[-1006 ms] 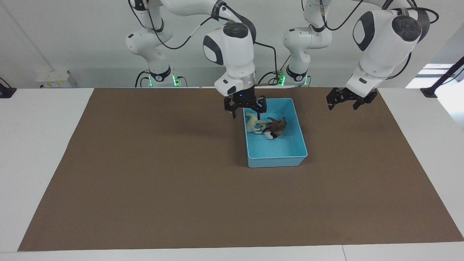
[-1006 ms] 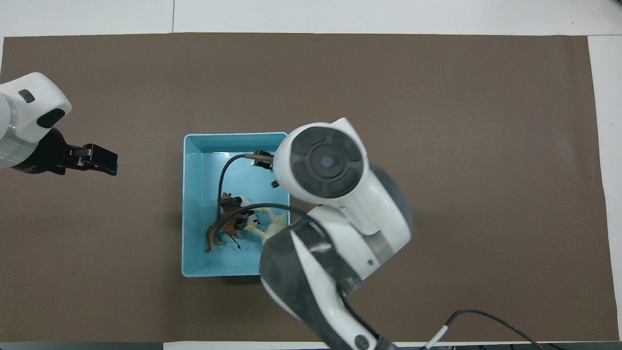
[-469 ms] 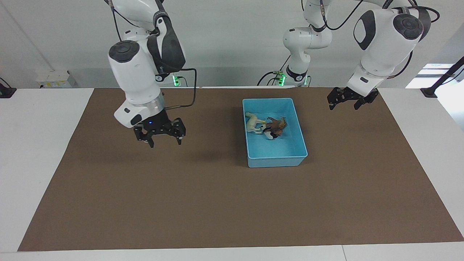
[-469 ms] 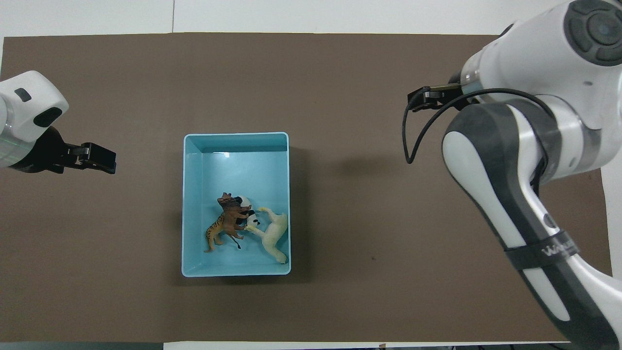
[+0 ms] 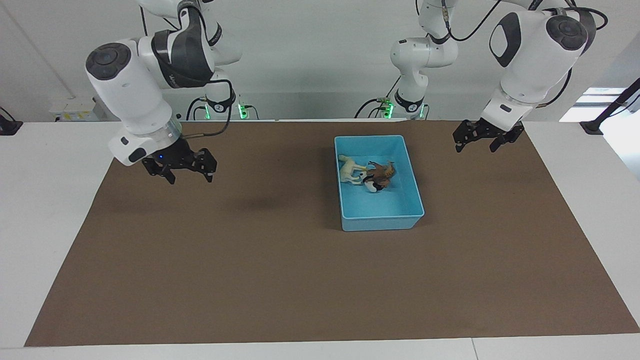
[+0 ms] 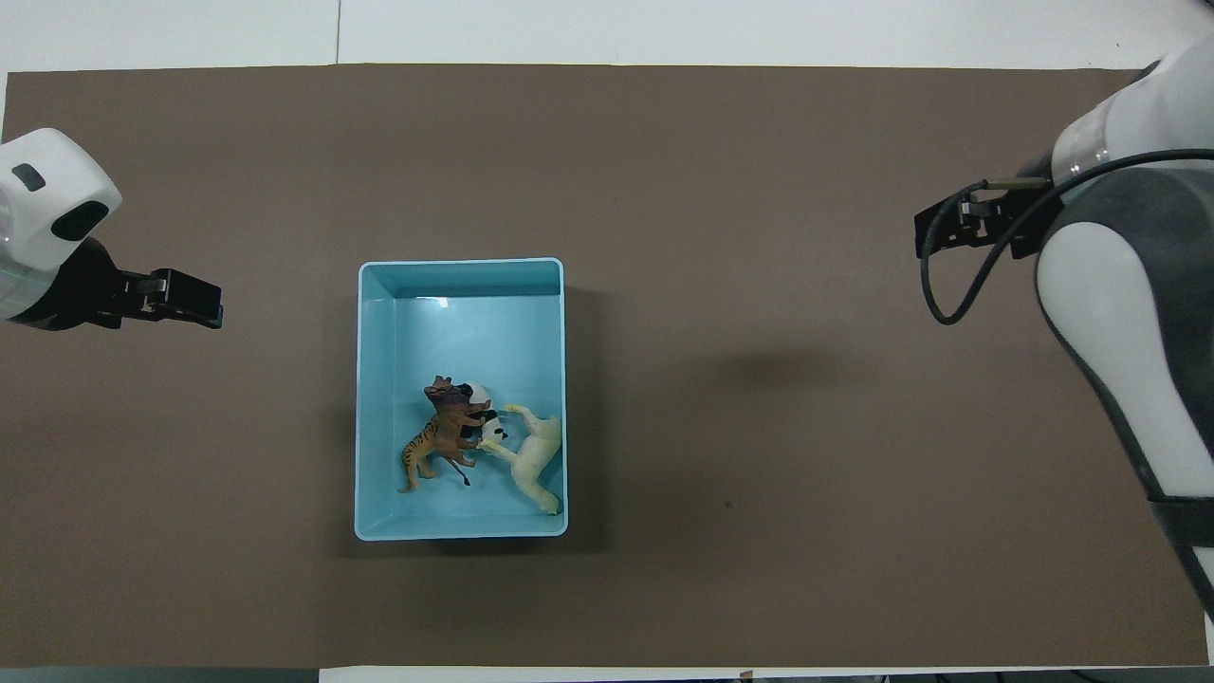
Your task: Put all toys into storage box
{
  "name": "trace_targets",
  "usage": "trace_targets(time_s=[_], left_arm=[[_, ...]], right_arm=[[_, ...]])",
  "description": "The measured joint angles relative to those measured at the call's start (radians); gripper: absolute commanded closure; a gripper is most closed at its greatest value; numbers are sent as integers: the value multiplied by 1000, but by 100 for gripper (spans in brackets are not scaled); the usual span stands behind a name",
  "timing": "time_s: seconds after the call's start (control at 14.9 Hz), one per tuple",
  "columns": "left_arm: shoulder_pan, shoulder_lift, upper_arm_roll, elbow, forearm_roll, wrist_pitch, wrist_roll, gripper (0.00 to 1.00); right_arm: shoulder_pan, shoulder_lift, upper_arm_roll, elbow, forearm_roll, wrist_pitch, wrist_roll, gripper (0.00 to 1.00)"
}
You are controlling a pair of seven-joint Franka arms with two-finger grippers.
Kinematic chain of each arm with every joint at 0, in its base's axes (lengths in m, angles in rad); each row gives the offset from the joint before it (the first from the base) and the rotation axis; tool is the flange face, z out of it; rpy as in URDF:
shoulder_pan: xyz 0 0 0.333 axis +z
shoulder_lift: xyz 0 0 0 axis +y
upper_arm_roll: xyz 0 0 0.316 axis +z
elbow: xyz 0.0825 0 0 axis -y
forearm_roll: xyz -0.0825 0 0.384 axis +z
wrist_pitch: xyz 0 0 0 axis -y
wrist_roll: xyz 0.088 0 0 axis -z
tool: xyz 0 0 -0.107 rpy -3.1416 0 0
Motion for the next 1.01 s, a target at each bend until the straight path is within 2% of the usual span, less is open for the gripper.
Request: trace_targets(time_s=[0.2, 0.4, 1.01], left_arm=[[0, -1, -4, 5, -3, 11, 0, 0], [-1, -6, -8, 11, -4, 13, 0, 0], [0, -8, -6, 14, -4, 14, 0, 0]], right_arm=[[-58, -72, 10, -8, -2, -47, -46, 0], [-136, -115, 75, -24, -22, -69, -61, 0], [-150, -138, 95, -79, -84, -98, -62, 0]])
